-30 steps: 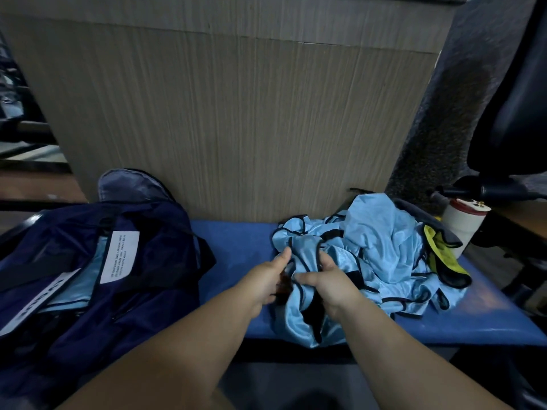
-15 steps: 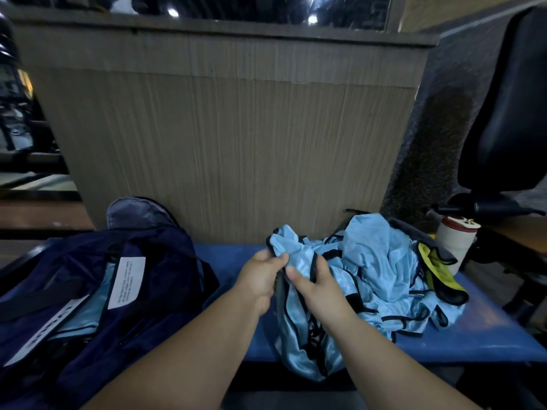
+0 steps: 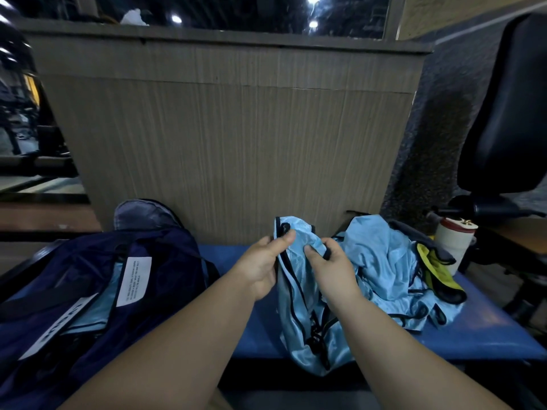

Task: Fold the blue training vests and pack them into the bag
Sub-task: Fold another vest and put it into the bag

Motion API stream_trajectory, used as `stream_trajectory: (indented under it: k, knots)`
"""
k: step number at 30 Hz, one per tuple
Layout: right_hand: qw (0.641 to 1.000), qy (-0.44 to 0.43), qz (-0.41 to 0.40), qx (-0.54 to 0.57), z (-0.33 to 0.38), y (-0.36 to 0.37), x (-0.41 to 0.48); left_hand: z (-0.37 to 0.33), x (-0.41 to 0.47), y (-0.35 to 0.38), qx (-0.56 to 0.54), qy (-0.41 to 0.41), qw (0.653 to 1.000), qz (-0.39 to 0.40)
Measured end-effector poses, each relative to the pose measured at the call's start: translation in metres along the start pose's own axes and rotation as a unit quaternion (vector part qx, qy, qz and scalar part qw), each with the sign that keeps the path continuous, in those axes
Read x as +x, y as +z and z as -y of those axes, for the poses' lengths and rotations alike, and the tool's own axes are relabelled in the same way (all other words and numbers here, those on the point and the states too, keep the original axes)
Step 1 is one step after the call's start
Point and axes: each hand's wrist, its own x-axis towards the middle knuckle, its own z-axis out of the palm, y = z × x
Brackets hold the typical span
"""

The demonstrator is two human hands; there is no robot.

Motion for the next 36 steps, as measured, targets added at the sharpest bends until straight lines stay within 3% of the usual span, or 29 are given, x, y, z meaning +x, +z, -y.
stream_trajectory:
  k: [14,26,36]
  knots:
    - [0.998,-0.060,-0.028,0.003,0.022,-0.007,0.014,-0.039,-0.006,0.005,0.058,0.111,0.991,-0.044]
    - [0.998,-0.046,-0.038,-0.020,0.027,-0.011,0.013,-0.059,-0.006,-0.004,0.191,0.172,0.964,-0.076]
    - [0.997,-0.049,-0.055,-0.012,0.025,-0.012,0.011,-0.060,-0.010,0.000,0.220,0.103,0.968,-0.056]
